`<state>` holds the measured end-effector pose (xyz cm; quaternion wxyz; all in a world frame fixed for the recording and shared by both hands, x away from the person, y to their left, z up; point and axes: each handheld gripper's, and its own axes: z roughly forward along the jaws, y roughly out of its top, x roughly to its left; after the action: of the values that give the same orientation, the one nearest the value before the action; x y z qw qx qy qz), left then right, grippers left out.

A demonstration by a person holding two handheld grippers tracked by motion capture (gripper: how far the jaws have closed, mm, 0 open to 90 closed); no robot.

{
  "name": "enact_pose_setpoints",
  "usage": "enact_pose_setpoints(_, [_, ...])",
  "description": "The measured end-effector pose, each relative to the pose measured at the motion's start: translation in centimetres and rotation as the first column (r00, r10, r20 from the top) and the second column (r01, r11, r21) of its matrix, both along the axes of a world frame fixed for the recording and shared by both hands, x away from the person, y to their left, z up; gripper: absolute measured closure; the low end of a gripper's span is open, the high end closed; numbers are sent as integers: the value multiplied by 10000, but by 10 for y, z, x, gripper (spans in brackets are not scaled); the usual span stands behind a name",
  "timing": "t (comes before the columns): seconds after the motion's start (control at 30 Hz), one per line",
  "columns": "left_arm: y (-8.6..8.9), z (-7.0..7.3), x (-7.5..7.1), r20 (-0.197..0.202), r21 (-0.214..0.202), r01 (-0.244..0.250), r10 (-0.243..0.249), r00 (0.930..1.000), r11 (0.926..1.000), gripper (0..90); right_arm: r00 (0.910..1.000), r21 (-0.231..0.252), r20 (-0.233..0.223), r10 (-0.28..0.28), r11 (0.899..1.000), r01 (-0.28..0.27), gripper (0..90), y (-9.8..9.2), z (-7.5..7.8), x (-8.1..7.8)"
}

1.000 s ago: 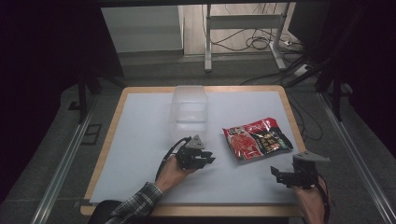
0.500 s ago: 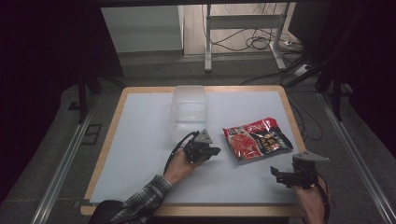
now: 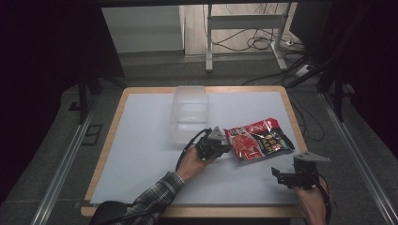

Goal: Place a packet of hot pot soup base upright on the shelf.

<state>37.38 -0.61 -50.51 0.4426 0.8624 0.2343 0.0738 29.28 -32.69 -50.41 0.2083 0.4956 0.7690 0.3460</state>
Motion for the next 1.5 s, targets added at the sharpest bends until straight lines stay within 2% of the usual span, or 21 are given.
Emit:
enact_pose_setpoints(0.27, [-16, 2, 8, 169, 86, -41, 40, 9998, 10000, 899, 10000, 22, -12, 34, 10000, -34, 36, 0, 0, 0])
enact_pose_setpoints(0.3, [-17, 2, 9, 252, 230, -5, -1, 9997, 9997, 899, 10000, 14, -8, 35, 10000, -35, 36, 0, 0, 0])
enact_pose_setpoints(0.33, [-20, 1, 10, 257, 159, -81, 77, 9996, 9998, 899, 10000, 28, -6, 30, 10000, -30, 36, 0, 0, 0])
enact_pose_setpoints(0.37, [-21, 1, 12, 296, 299, -59, 50, 9995, 9995, 899, 10000, 30, -8, 30, 10000, -30, 36, 0, 0, 0])
enact_pose_setpoints(0.5, [-28, -4, 16, 379, 433, -256, 239, 9990, 9987, 899, 10000, -5, -34, 51, 10000, -51, 36, 0, -1, 1])
enact_pose_setpoints(0.6, [-30, -7, 17, 435, 394, -346, 329, 9985, 9986, 899, 10000, -18, -33, 64, 10000, -64, 36, 0, -1, 1])
enact_pose_setpoints(0.8, [-33, -14, 17, 776, 908, -290, 220, 9967, 9954, 900, 9999, -63, -72, 71, 10000, -72, 36, 1, -1, 0])
enact_pose_setpoints(0.9, [-32, -18, 17, 399, 446, -555, 537, 9978, 9975, 900, 10000, -72, -19, 44, 10000, -44, 36, 1, 0, 0])
enact_pose_setpoints(1.0, [-31, -19, 16, 401, 448, -627, 609, 9973, 9970, 900, 10000, -83, 13, 45, 10000, -45, 36, 0, 1, -1])
enact_pose_setpoints(1.17, [-30, -22, 11, 744, 647, -648, 599, 9954, 9958, 900, 9999, -80, 133, -19, 10000, 20, 36, -1, 2, -2])
enact_pose_setpoints(1.27, [-27, -26, 9, 843, 540, -680, 633, 9944, 9962, 900, 9998, -72, 167, -88, 9999, 89, 36, -2, 4, -3])
enact_pose_setpoints(1.33, [-27, -27, 8, 796, 391, -710, 677, 9945, 9967, 900, 9998, -89, 179, -101, 9999, 102, 36, -2, 4, -3])
enact_pose_setpoints(1.37, [-25, -27, 9, 809, 579, -640, 592, 9950, 9963, 900, 9997, -57, 206, -112, 9999, 113, 36, -2, 4, -3])
enact_pose_setpoints(1.5, [-23, -28, 7, 817, 592, -650, 600, 9948, 9961, 900, 9998, -40, 214, -24, 10000, 25, 30, -1, 6, -4])
